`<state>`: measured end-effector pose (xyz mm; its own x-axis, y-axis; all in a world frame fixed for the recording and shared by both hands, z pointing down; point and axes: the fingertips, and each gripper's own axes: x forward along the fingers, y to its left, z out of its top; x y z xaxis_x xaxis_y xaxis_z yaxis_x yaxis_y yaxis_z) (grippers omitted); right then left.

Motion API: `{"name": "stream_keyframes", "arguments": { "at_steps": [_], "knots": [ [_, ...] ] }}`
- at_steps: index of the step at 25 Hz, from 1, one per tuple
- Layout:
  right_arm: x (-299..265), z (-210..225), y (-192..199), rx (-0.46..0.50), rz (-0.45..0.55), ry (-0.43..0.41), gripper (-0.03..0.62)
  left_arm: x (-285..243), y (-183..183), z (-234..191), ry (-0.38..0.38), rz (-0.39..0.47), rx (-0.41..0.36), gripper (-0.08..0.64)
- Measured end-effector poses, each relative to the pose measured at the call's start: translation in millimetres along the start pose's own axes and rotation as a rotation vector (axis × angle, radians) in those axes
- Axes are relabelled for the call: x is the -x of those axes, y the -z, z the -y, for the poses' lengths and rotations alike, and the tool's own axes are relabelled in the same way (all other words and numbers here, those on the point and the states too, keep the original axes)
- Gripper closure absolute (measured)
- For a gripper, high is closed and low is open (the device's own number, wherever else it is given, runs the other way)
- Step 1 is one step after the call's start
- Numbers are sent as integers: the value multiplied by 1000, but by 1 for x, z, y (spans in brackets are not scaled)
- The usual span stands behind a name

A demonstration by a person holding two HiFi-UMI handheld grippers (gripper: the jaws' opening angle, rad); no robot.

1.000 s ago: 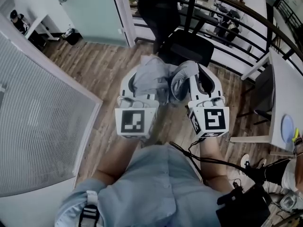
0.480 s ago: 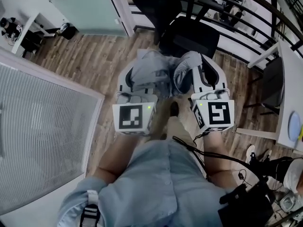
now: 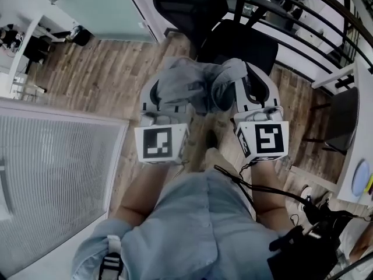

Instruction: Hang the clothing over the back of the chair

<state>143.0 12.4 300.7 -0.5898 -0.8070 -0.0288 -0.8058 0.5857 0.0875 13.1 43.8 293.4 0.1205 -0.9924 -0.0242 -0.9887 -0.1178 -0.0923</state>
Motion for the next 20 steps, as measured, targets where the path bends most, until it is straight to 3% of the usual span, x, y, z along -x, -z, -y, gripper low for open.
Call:
{"name": "stream_keyframes", "arguments": {
  "at_steps": [6, 20],
  "knots": [
    [-74, 40, -2, -4, 0, -32, 541, -77, -2, -26, -43, -4, -35, 523],
    [-166, 55, -49, 50, 135, -72, 541, -141, -52, -83, -111, 138, -72, 523]
  ]
}}
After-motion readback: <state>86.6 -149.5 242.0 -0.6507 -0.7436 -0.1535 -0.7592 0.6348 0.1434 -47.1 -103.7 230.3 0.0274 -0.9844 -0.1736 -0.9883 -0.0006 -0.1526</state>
